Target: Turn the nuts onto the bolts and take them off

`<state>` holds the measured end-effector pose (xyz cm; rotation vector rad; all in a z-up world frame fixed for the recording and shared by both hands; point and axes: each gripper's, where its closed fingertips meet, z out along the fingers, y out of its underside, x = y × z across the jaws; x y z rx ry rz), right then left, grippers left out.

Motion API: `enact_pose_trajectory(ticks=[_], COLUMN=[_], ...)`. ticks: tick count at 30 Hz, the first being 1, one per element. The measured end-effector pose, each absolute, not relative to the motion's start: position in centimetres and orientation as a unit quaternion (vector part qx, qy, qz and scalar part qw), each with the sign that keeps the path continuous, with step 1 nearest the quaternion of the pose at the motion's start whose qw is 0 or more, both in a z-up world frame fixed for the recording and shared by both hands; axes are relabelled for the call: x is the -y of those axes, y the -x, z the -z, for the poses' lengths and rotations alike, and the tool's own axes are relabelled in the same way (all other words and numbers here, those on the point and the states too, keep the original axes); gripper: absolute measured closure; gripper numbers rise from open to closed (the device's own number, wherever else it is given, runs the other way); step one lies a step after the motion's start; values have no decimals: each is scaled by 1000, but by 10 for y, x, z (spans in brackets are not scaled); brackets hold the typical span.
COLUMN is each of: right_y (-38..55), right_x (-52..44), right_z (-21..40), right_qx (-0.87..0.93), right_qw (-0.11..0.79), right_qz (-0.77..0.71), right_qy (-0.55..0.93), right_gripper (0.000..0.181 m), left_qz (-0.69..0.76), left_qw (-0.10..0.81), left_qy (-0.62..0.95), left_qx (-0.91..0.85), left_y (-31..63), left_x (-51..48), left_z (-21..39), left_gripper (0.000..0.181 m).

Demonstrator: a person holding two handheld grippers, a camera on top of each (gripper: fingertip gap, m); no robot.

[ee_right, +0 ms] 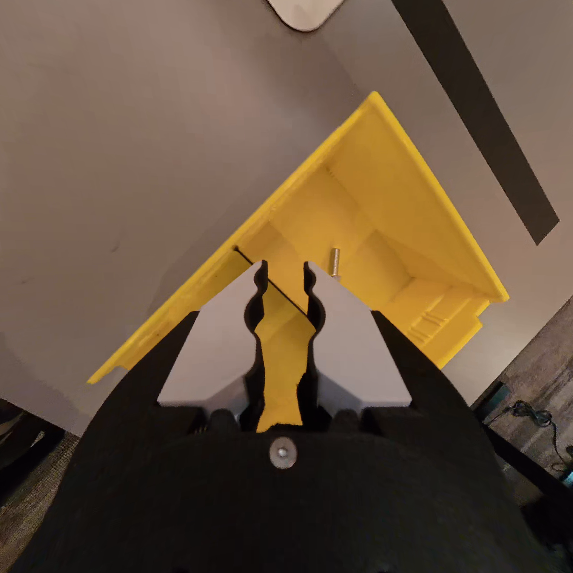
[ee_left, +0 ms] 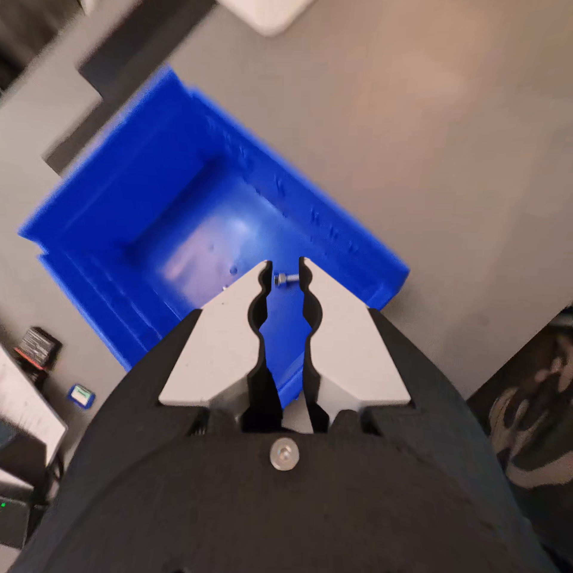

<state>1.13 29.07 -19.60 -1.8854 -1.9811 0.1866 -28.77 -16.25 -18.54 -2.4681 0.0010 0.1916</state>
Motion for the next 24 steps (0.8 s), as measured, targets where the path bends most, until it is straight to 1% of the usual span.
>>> enact_pose_trajectory(ticks=[6, 12, 18, 24], right_y=[-7, -1, 3, 7], right_x=[-261, -242, -229, -223], right_z=[183, 176, 178, 176], right_qx=[723, 738, 747, 750], right_qw=[218, 228, 227, 233], right_qz=[-85, -92, -95, -97], right_qy=[650, 629, 618, 611], right_gripper=[160, 160, 161, 161], left_qz=[-81, -69, -55, -41], left_qw=[250, 209, 179, 191], left_qy=[964, 974, 982, 981], left_qx=[-33, -47, -17, -13], left_y=[295, 304, 312, 310], left_x=[162, 158, 162, 159], left_z=[237, 273, 299, 301], left_gripper=[161, 153, 155, 157])
